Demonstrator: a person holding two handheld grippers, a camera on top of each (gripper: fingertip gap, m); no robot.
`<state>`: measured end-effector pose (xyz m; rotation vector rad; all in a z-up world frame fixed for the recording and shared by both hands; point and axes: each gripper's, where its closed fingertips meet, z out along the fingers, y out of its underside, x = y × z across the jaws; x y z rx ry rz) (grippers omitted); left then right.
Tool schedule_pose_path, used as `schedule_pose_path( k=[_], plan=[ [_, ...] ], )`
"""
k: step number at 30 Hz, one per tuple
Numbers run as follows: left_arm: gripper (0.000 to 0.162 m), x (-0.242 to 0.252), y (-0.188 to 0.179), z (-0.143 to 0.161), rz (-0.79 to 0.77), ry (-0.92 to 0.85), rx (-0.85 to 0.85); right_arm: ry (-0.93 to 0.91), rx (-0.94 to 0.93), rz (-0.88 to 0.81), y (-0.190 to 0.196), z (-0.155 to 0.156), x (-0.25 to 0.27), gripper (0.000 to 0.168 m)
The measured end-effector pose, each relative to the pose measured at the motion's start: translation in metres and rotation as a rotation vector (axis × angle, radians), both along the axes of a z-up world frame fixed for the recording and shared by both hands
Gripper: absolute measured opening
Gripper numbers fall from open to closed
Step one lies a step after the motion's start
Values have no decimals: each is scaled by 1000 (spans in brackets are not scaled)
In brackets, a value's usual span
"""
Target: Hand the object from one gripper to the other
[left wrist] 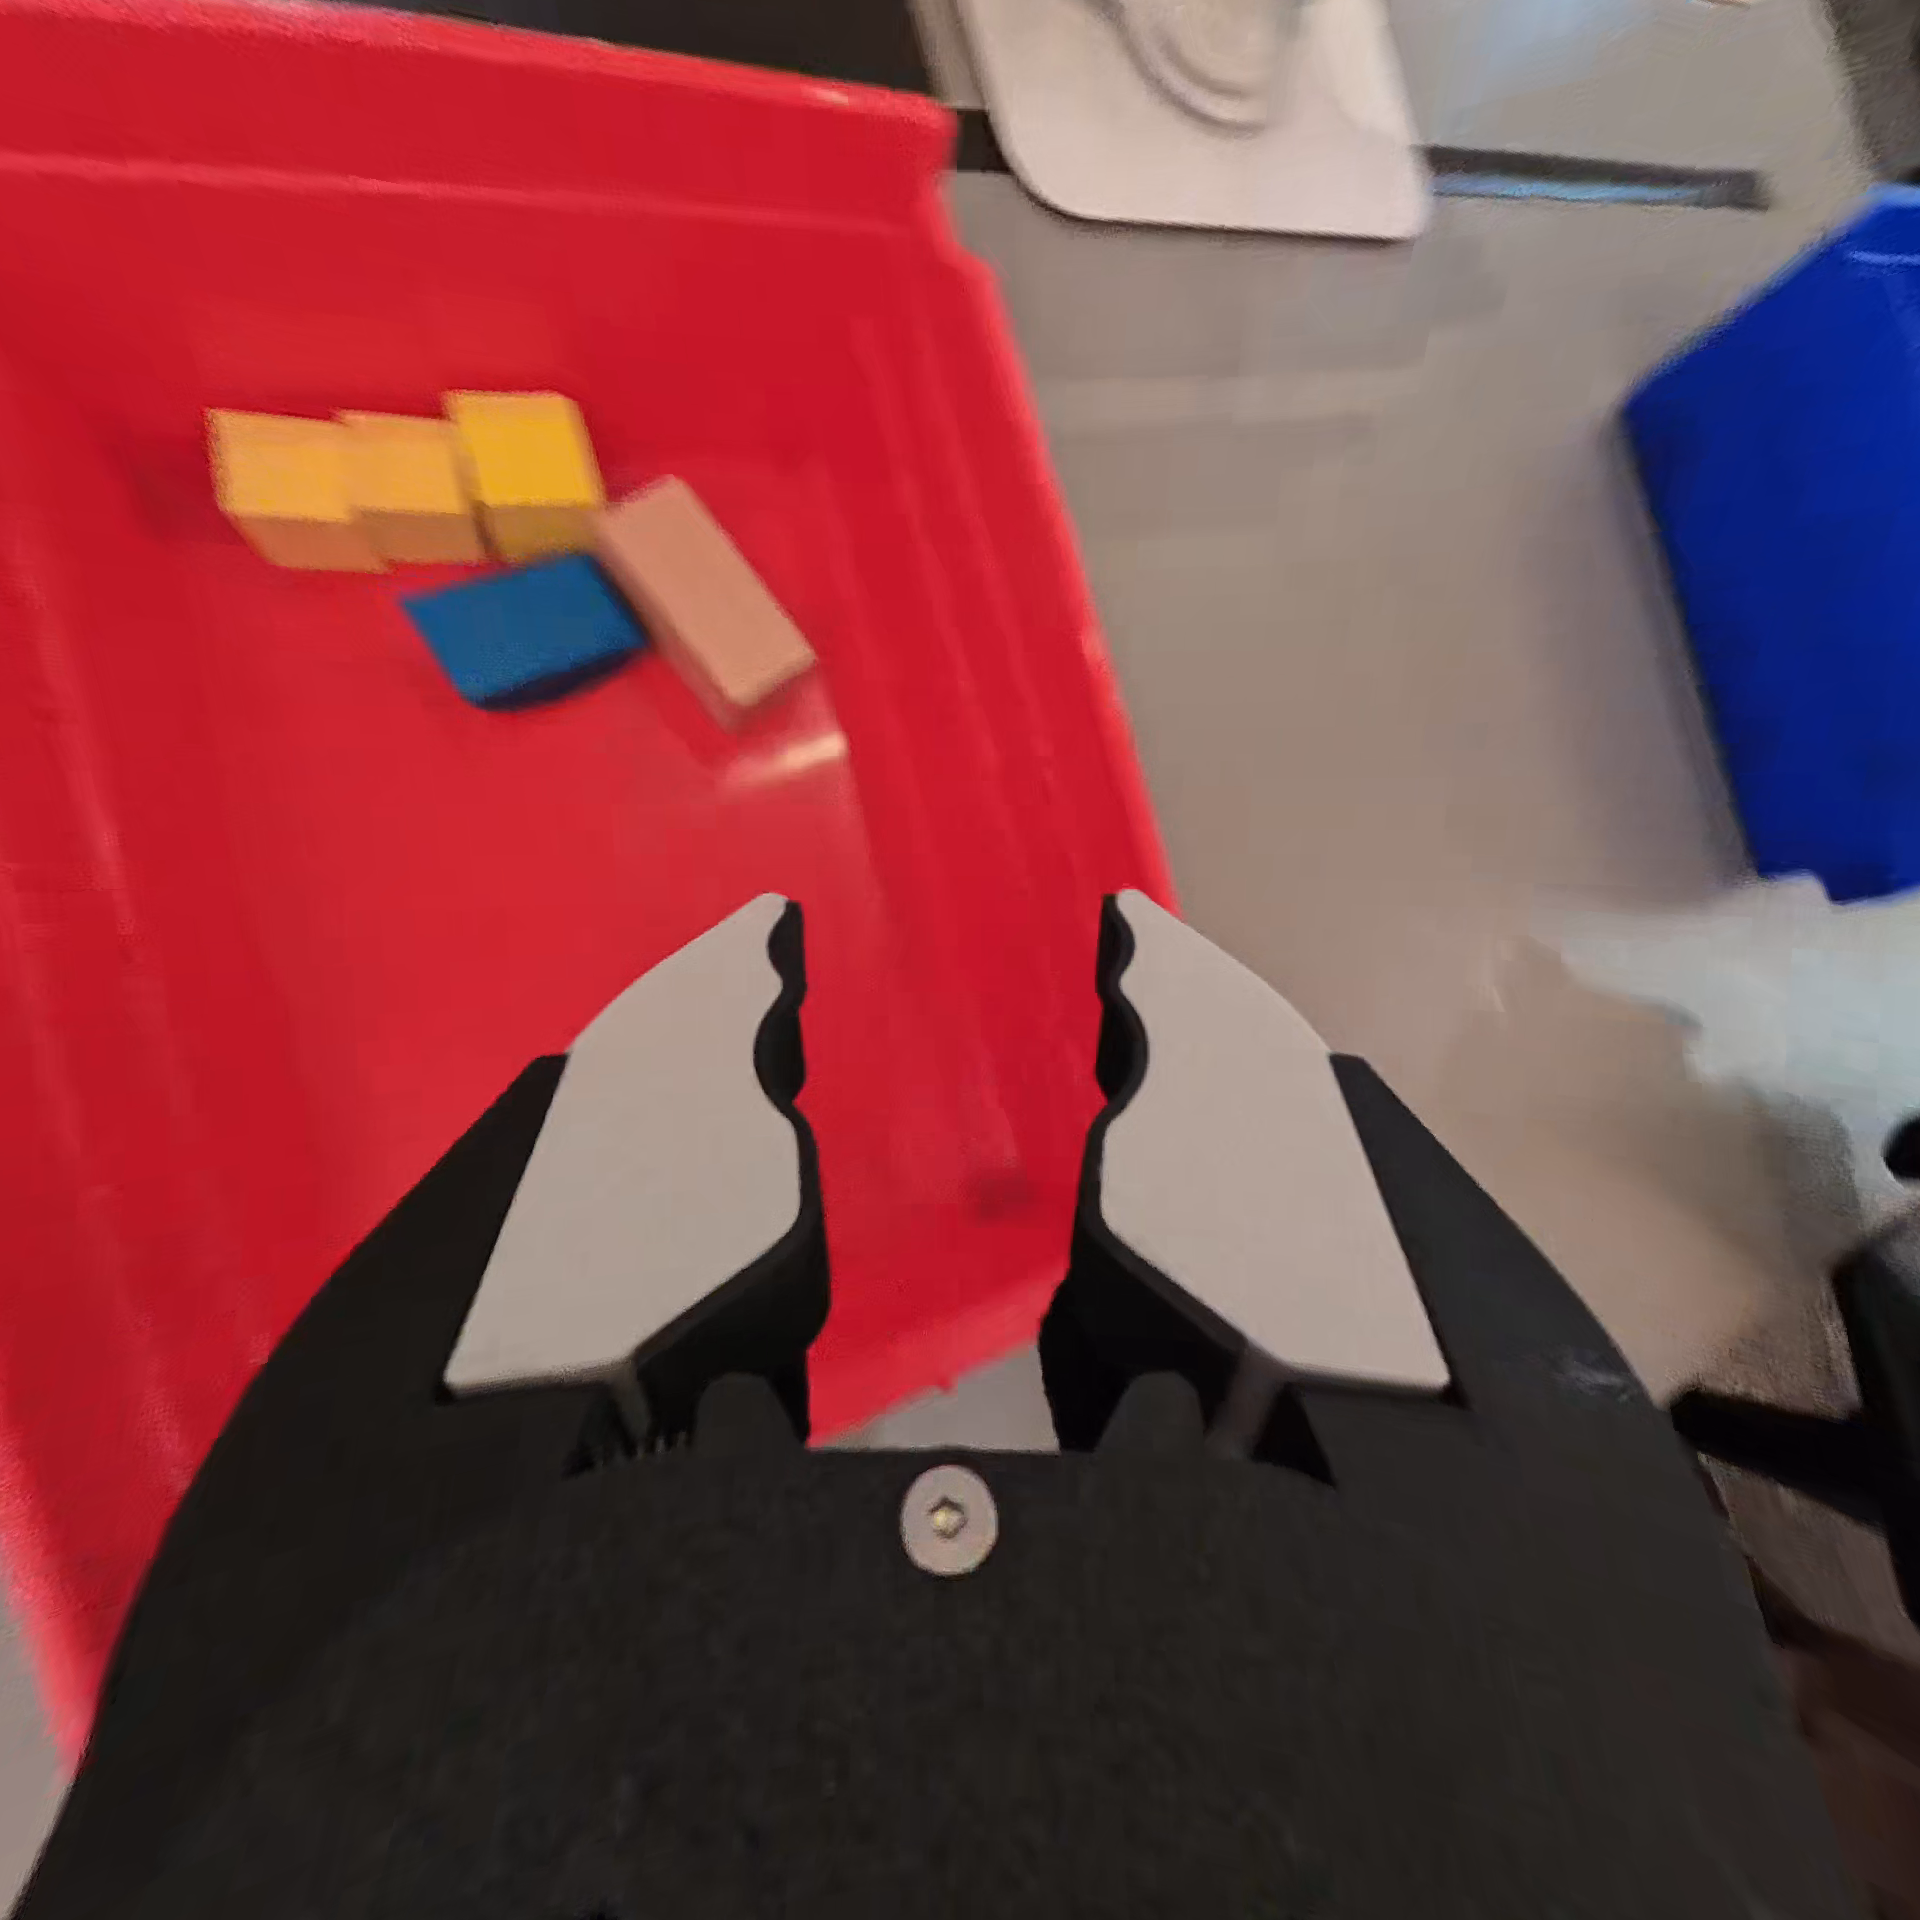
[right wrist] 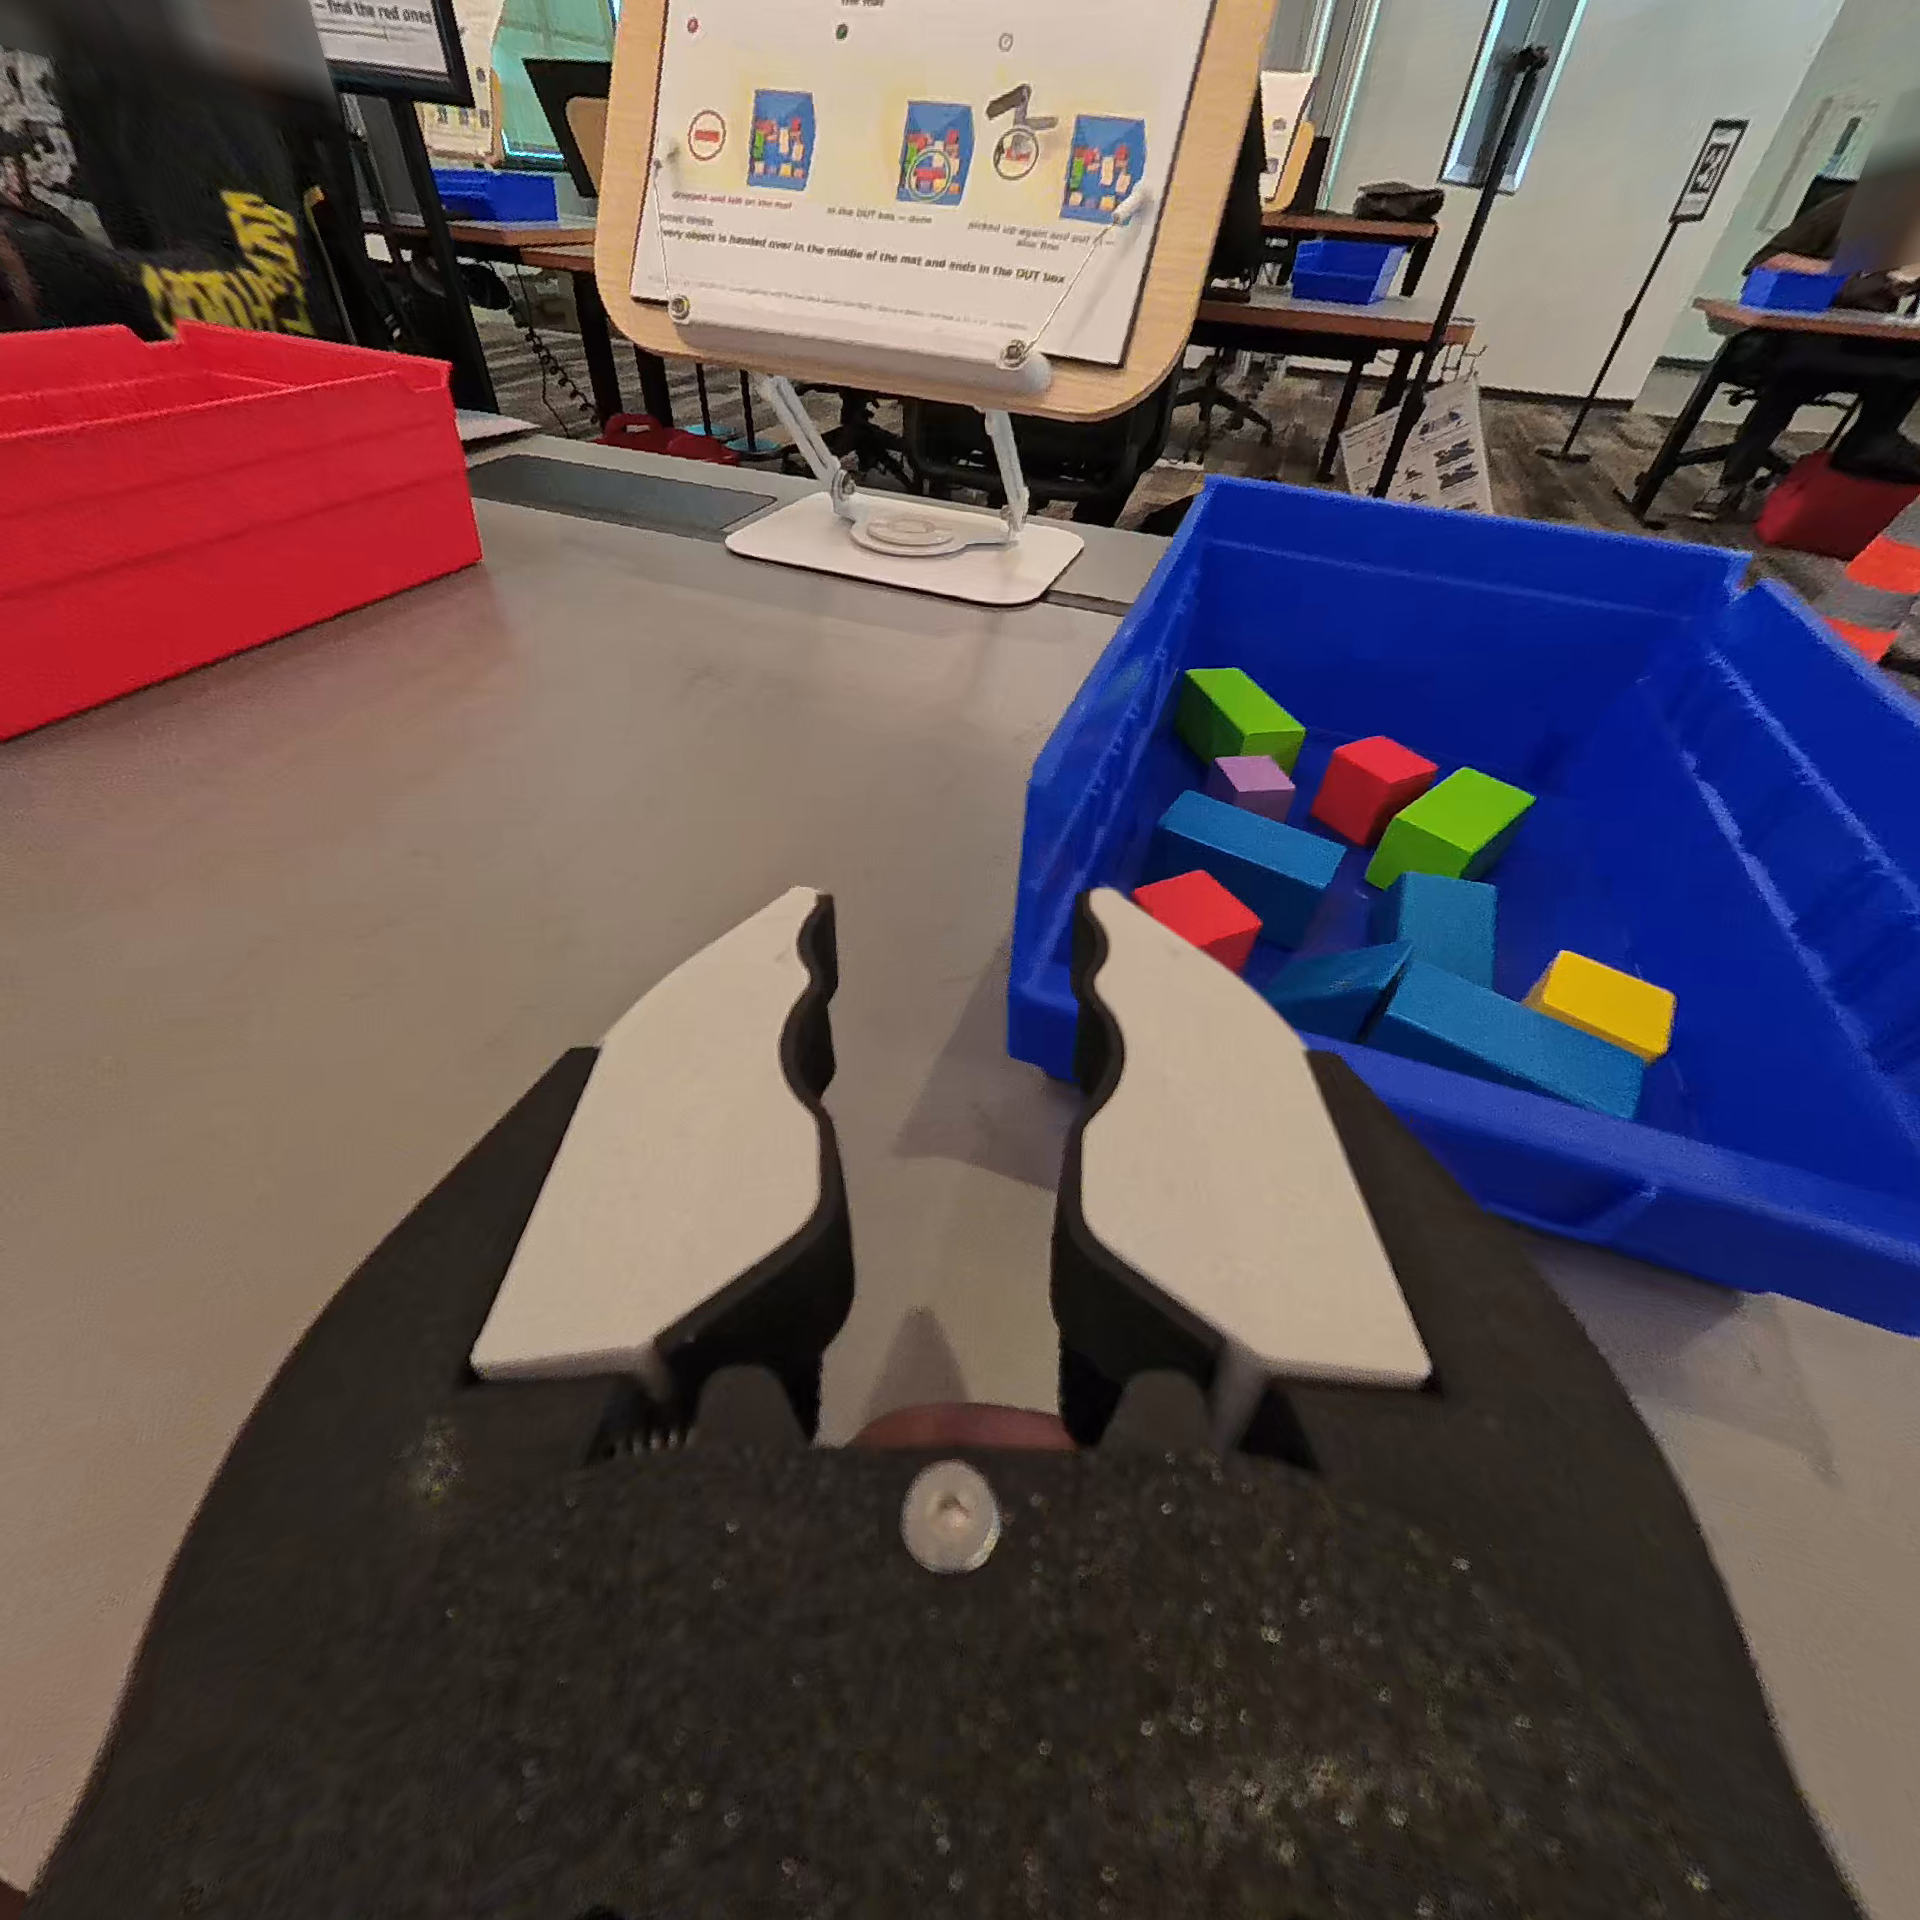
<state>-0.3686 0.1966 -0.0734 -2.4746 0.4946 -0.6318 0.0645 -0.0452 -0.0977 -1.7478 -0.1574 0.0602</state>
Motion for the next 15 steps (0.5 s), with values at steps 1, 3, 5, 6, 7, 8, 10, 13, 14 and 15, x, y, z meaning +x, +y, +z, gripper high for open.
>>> schedule_pose_path(
  k=[1,3,5,6,7,8,10,13,14,15],
  plan=[
    [52,-2,20,-5,20,13,-33,8,-1,9,1,-1,-3,43],
    [44,-1,53,-15,48,17,-108,4,-10,24,4,-4,-7,43],
    [39,3,79,-26,67,33,-168,-21,-30,36,5,-9,-10,43],
    [38,4,90,-33,80,56,-196,-36,-32,38,5,-10,-10,43],
    [38,5,98,-40,87,84,-225,-49,-28,38,5,-10,-10,43],
    [39,3,105,-48,96,128,-246,-62,-23,37,5,-9,-10,43],
    [39,-1,119,-61,119,211,-263,-83,-20,34,4,-10,-8,43],
    [41,-8,132,-74,147,305,-274,-88,-26,30,2,-12,-5,44],
    [41,-9,135,-77,155,316,-270,-89,-24,31,0,-12,-5,44],
    [41,-6,136,-79,155,314,-273,-92,-21,29,-1,-11,-5,44]
  ],
)
